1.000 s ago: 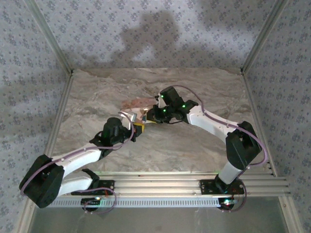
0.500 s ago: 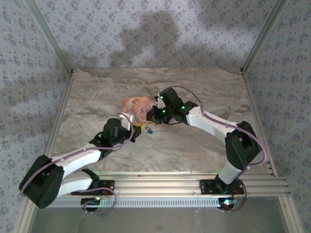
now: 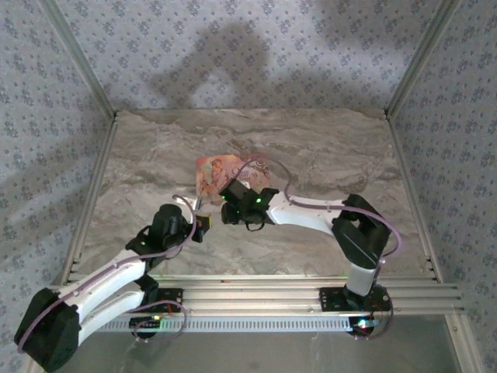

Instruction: Unlock the padlock with the key

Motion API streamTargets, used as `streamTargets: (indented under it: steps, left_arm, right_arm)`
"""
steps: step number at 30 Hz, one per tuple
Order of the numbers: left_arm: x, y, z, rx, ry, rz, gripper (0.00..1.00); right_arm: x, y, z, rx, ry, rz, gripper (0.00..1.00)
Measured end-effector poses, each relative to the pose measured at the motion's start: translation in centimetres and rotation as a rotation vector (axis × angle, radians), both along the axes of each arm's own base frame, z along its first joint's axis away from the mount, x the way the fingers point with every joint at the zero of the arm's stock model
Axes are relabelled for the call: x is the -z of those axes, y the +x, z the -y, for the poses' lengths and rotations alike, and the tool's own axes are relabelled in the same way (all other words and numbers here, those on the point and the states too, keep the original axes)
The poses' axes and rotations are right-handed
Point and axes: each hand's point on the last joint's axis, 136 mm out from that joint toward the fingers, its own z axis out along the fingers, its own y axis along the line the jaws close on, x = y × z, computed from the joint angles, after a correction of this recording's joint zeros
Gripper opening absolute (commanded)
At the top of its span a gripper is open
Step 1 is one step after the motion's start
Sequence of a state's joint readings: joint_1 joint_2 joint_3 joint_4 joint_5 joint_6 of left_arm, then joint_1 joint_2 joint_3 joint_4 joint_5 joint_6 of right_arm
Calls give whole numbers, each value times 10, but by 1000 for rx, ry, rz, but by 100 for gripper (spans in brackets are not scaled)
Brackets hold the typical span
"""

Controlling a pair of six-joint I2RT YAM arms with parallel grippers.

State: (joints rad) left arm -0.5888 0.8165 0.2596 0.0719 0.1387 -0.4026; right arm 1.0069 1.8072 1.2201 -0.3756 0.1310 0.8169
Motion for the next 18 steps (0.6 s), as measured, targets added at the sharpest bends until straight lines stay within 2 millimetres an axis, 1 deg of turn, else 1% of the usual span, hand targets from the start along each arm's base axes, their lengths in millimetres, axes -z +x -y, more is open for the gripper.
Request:
streamTargets:
  steps: [1, 3, 5, 11, 18]
  left_arm:
    - [0, -2, -1, -1, 2, -2, 0]
    - [-2, -4, -3, -1, 1, 0, 0]
    - [-1, -6, -4, -1, 5, -5, 0]
    - [7, -10, -8, 2, 30, -38, 0]
    - [8, -11, -8, 6, 31, -42, 0]
  right_arm:
    - [8, 2, 4, 16, -35, 10, 48]
    - [18, 6, 8, 41, -86, 31, 48]
    - [23, 13, 10, 64, -115, 54, 48]
    - [19, 31, 5, 110, -137, 118, 49]
    - [21, 38, 7, 132, -169, 158, 48]
